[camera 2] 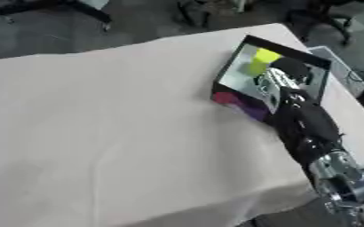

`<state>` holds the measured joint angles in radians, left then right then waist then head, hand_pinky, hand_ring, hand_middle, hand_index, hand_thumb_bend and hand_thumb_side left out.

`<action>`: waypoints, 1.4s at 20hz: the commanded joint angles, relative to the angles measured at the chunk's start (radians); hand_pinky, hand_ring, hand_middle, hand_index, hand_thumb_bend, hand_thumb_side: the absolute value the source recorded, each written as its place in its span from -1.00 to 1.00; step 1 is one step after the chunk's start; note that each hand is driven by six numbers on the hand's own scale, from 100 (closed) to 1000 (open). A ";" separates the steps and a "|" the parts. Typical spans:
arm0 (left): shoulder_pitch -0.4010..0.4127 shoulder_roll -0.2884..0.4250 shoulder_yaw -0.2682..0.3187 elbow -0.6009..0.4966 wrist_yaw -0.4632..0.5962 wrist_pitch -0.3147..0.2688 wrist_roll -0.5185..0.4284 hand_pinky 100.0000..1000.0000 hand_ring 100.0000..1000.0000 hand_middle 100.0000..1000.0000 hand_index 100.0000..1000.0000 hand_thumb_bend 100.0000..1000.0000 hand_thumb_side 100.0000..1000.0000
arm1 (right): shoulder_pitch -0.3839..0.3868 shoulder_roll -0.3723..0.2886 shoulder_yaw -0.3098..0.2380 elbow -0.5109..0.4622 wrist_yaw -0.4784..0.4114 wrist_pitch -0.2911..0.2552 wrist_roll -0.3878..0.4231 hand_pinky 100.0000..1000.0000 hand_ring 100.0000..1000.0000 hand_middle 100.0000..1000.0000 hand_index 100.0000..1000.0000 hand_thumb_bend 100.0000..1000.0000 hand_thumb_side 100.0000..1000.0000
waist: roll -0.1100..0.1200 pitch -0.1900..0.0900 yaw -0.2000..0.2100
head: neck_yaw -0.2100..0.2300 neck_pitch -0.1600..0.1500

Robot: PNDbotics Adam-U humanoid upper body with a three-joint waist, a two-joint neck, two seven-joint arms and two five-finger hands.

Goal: Pick up the objects with one hand, pass them to the other hand, and then place them into the box on the other side of the table.

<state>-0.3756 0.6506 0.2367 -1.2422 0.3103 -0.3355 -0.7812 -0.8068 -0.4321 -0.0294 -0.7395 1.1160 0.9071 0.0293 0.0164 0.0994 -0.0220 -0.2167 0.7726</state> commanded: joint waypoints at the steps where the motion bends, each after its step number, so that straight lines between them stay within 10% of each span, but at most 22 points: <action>1: -0.004 0.025 0.012 -0.007 -0.007 -0.041 -0.041 0.44 0.10 0.11 0.53 -1.00 1.00 | -0.022 -0.042 -0.016 -0.021 0.067 0.000 0.045 0.51 0.53 0.52 0.96 -0.29 0.37 | -0.001 -0.019 0.001 | 0.003 -0.003; 10: 0.000 0.026 0.012 0.013 -0.017 -0.044 -0.047 0.45 0.10 0.11 0.53 -1.00 1.00 | -0.018 -0.063 -0.061 -0.114 0.151 0.000 0.135 0.56 0.66 0.68 1.00 -0.53 0.66 | 0.001 -0.018 -0.003 | 0.004 -0.003; 17: -0.036 0.041 0.008 0.054 -0.068 -0.068 -0.026 0.45 0.11 0.12 0.54 -1.00 0.98 | 0.009 -0.068 0.001 -0.362 0.330 -0.011 0.114 0.39 0.63 0.64 1.00 -0.13 0.04 | 0.002 -0.017 -0.010 | 0.061 -0.003; 22: -0.134 0.083 -0.013 0.162 -0.277 -0.158 0.107 0.45 0.18 0.22 0.58 -1.00 0.38 | -0.003 -0.041 0.163 -0.611 0.573 -0.272 0.253 0.76 0.67 0.70 0.92 0.04 -0.16 | 0.012 -0.022 -0.018 | 0.210 -0.003; 28: -0.288 0.129 -0.074 0.310 -0.912 -0.308 0.487 0.52 0.44 0.52 0.74 -0.87 -0.74 | -0.069 0.038 0.310 -0.814 0.649 -0.580 0.509 0.98 0.70 0.73 0.91 -0.11 -0.31 | 0.020 -0.020 -0.030 | 0.327 -0.003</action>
<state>-0.6433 0.7278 0.1696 -0.9479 -0.4793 -0.6136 -0.3685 -0.8530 -0.3916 0.2644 -1.5024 1.7507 0.3732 0.4968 0.0338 0.0949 -0.0514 0.0898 0.7725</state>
